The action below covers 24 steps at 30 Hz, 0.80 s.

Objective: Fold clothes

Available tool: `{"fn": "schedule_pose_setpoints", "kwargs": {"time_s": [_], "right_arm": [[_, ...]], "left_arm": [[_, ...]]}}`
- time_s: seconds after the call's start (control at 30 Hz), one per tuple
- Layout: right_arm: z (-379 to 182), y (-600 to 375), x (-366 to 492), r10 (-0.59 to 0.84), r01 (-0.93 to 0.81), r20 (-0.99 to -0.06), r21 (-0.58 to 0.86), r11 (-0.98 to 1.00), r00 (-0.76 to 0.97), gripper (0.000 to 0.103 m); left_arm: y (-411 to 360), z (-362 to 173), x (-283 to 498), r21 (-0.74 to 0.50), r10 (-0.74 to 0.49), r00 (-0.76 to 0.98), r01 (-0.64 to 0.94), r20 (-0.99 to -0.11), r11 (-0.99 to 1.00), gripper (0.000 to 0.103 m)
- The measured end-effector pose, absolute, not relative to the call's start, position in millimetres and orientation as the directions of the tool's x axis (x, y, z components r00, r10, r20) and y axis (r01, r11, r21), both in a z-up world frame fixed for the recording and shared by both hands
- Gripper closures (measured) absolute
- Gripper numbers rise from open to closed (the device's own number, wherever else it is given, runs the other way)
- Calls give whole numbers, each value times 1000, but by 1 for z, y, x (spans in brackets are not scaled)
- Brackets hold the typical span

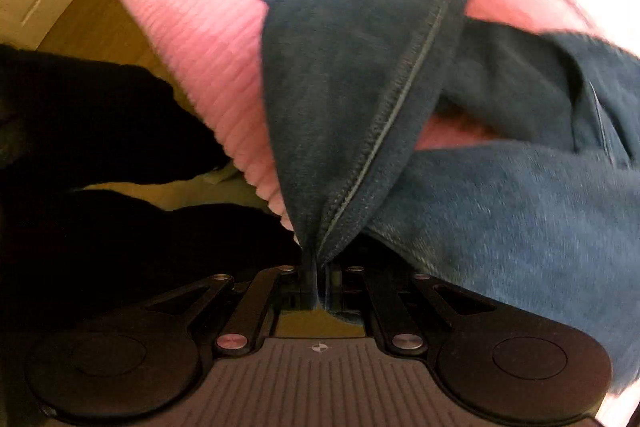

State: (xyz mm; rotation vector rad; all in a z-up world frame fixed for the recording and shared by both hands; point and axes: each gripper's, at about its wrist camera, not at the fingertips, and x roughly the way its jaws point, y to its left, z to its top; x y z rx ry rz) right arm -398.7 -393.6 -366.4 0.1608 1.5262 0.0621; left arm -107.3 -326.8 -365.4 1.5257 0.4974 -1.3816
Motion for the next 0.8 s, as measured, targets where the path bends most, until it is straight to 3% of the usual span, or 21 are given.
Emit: {"fn": "schedule_pose_setpoints", "kwargs": {"time_s": [0.2,0.4,0.5,0.63,0.8], "right_arm": [[-351,-397,-399,79,139,-994,90,986,81,102],[-306,-417,-412,26,223,-987,61,973,158,102],[-294,-423,-409,2,252,-982,51,966,191,102],[-309,-417,-401,28,250,-977,81,965,210,102],[-333,-398,-398,91,219,-979,130,967,181,102]], "left_arm": [[-323,-312,-82,343,-307,239,871,-921,-351,99],[-309,-206,-15,576,-433,502,816,-749,-49,99],[-303,-169,-4,631,-471,553,775,-687,-10,98],[-297,-200,-14,620,-405,552,784,-729,-46,97],[-282,-276,-30,483,-160,465,870,-871,-102,86]]}}
